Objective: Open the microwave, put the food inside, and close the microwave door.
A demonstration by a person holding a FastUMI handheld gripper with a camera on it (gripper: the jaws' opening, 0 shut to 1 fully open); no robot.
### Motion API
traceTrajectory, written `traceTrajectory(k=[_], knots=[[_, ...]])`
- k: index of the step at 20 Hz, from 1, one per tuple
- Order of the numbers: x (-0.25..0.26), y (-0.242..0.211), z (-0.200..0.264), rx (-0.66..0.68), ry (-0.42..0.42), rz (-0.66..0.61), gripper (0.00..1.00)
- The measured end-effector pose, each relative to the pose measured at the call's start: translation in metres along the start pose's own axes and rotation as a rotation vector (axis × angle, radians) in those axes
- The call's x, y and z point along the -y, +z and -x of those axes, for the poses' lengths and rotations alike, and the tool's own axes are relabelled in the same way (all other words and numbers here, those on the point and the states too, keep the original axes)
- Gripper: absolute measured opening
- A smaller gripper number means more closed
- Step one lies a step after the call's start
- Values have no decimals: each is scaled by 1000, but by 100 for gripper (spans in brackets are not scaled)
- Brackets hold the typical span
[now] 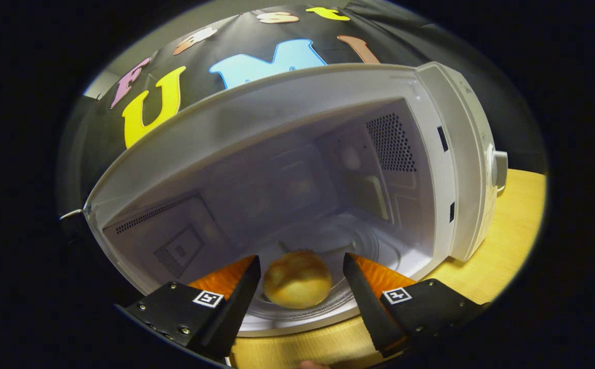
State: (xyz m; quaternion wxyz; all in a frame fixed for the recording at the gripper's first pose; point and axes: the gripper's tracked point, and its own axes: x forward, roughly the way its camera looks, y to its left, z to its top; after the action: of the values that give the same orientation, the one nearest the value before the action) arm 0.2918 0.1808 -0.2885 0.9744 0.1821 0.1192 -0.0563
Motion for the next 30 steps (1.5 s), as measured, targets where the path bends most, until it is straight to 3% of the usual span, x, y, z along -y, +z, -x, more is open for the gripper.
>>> traceTrajectory(k=[6, 13, 18, 24, 30], knots=[[0, 10, 54, -35, 69, 125, 97], [-27, 80, 177, 26, 212, 204, 97], [-26, 107, 253, 15, 309, 267, 97], [-62, 125, 330, 35, 483, 327, 97], [-119, 108, 389, 4, 685, 315, 97]])
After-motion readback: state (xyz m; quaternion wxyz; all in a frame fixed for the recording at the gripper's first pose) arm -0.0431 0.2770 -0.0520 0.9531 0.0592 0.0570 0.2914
